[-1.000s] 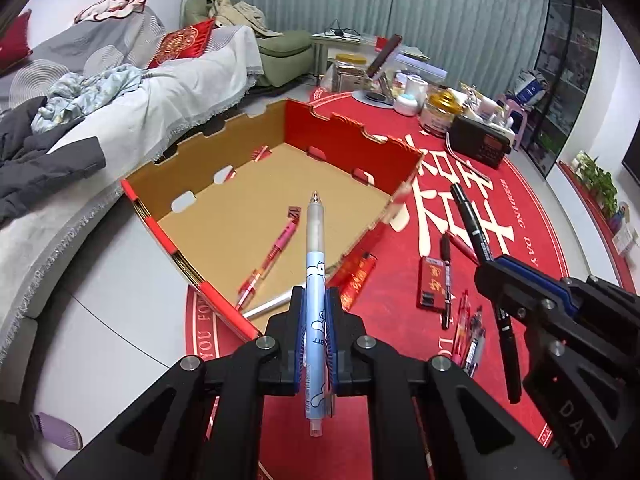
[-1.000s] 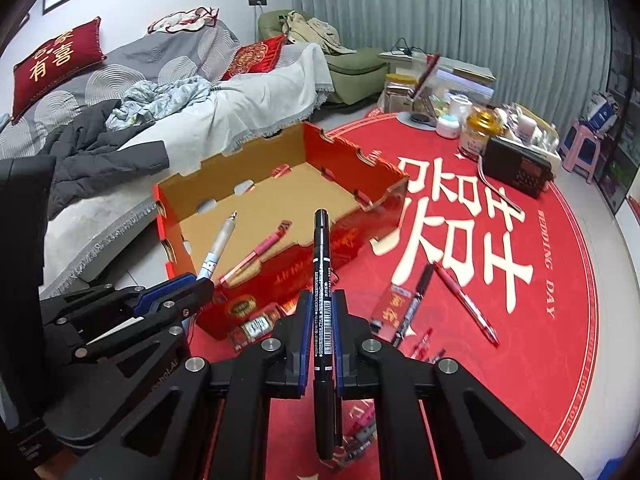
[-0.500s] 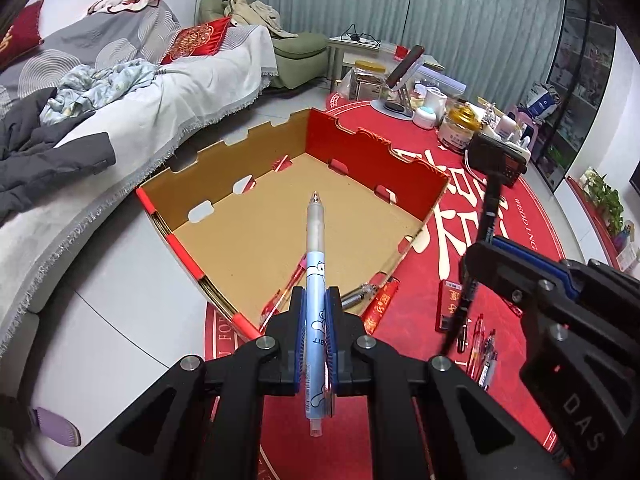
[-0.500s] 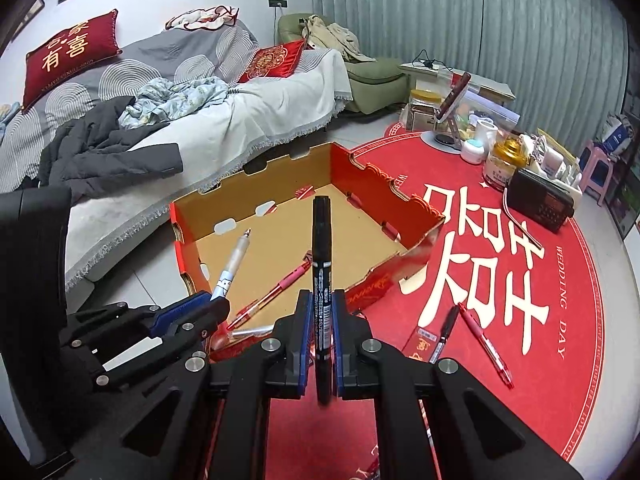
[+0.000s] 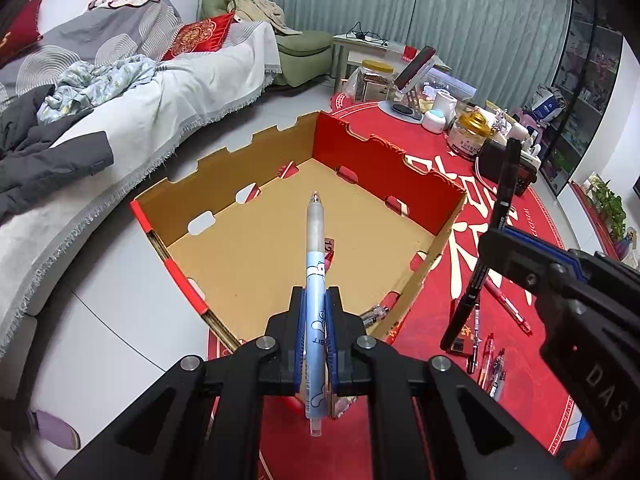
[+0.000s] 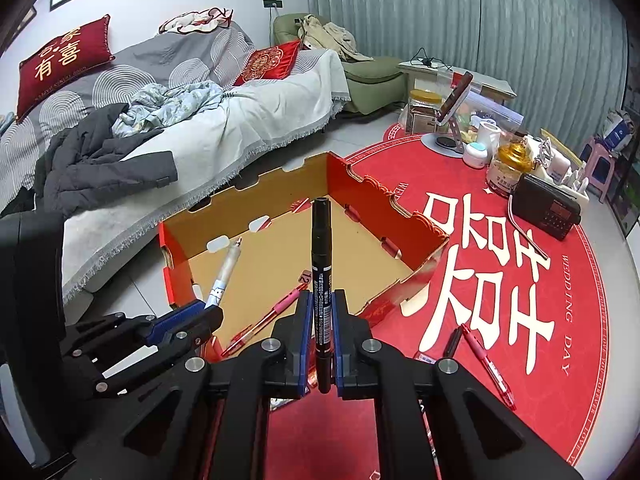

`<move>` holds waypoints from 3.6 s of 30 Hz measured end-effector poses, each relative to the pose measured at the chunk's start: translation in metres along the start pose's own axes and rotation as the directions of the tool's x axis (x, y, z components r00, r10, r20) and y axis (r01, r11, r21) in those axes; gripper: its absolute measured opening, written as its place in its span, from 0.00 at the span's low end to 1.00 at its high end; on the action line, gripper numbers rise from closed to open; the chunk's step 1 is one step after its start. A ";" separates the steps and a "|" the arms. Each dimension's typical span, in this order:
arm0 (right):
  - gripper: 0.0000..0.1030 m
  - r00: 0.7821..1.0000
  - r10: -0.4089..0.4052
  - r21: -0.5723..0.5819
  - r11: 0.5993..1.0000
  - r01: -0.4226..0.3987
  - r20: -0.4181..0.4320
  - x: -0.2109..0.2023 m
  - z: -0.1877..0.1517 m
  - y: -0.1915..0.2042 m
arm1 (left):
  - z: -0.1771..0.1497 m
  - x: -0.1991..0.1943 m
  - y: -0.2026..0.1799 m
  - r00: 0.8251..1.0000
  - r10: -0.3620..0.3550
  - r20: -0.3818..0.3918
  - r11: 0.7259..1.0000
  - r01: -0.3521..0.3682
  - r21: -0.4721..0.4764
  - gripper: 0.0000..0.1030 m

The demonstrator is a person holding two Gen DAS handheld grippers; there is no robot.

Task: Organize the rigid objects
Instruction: 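Carry the light blue pen in the left tool into the box while the right carries the marker, then open the left tool to drop the light blue pen while the right drops the marker, then bring both open tools back over the pens on the rug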

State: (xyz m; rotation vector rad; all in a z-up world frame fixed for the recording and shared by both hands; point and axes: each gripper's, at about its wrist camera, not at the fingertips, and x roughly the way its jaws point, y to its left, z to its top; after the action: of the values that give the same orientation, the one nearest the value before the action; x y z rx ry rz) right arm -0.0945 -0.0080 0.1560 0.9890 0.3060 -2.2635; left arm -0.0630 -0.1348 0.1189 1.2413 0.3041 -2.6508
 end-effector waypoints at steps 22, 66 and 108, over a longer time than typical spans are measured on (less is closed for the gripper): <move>0.10 0.999 0.009 -0.003 1.000 -0.009 -0.054 0.044 0.019 0.003 | 0.021 0.048 0.018 0.998 0.018 -0.066 1.000 -0.019 -0.022 0.09; 0.10 0.978 -0.062 0.305 0.945 0.122 -0.197 -0.002 -0.111 -0.106 | -0.048 -0.006 -0.047 0.986 -0.163 -0.040 0.961 0.168 0.220 0.49; 0.11 0.970 0.023 0.445 0.891 0.090 -0.242 -0.017 -0.198 -0.164 | -0.107 0.068 -0.168 0.929 -0.162 -0.331 0.807 0.318 0.498 0.43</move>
State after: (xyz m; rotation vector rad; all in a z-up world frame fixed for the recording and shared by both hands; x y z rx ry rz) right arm -0.0771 0.2128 0.0248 1.5154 -0.1199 -2.2960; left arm -0.0722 0.0486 0.0162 1.8625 -0.3150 -2.8885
